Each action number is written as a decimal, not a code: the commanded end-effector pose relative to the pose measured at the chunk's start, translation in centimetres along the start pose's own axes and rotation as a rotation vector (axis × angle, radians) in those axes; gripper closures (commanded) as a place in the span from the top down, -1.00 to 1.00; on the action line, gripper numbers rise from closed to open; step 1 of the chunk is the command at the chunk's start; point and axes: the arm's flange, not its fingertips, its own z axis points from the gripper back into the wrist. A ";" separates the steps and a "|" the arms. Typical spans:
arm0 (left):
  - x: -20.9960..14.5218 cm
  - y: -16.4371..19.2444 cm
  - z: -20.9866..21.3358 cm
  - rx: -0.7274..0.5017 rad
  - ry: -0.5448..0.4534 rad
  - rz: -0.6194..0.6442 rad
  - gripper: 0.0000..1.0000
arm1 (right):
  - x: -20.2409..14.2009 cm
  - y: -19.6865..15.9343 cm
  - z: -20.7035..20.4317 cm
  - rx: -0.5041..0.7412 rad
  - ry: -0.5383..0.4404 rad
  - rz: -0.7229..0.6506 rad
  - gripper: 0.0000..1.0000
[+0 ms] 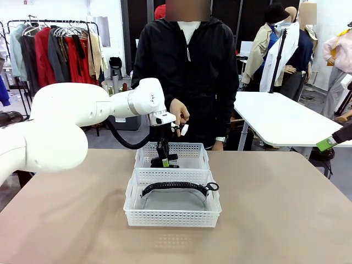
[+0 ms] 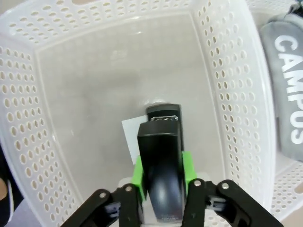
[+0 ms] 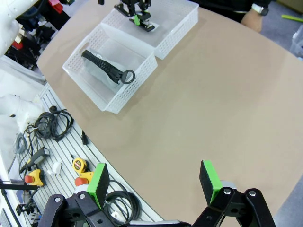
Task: Distribute items into two baskets.
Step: Place the picked Stapler into the Organizing basket as instructed by the person.
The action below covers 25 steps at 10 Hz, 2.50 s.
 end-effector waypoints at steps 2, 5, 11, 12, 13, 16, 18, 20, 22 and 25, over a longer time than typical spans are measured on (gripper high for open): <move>0.5 1.2 0.8 -0.007 0.033 0.003 1.00 | 0.0 0.0 0.1 0.004 -0.003 0.012 1.00; 0.6 0.7 2.1 0.023 0.038 0.001 1.00 | 0.0 0.0 0.1 0.004 -0.003 0.012 1.00; 0.6 -0.2 3.5 0.064 0.012 -0.014 1.00 | 0.0 0.0 0.1 0.004 -0.003 0.012 1.00; 0.6 -0.2 3.5 0.064 0.012 -0.014 1.00 | 0.0 0.0 0.1 0.004 -0.003 0.012 1.00; 0.6 -0.2 3.5 0.064 0.012 -0.014 1.00 | 0.0 0.0 0.1 0.004 -0.003 0.012 1.00; 0.6 -0.2 3.5 0.064 0.012 -0.014 1.00 | 0.0 0.0 0.1 0.004 -0.003 0.012 1.00; 0.6 -0.2 3.5 0.064 0.012 -0.014 1.00 | 0.0 0.0 0.1 0.004 -0.003 0.012 1.00; 0.6 -0.2 3.5 0.064 0.012 -0.014 1.00 | 0.0 0.0 0.1 0.004 -0.003 0.012 1.00; 0.6 -0.2 3.5 0.064 0.012 -0.014 1.00 | 0.0 0.0 0.1 0.004 -0.003 0.012 1.00; 0.6 -0.2 3.2 0.061 0.016 -0.014 1.00 | 0.0 0.0 0.1 0.004 -0.003 0.012 1.00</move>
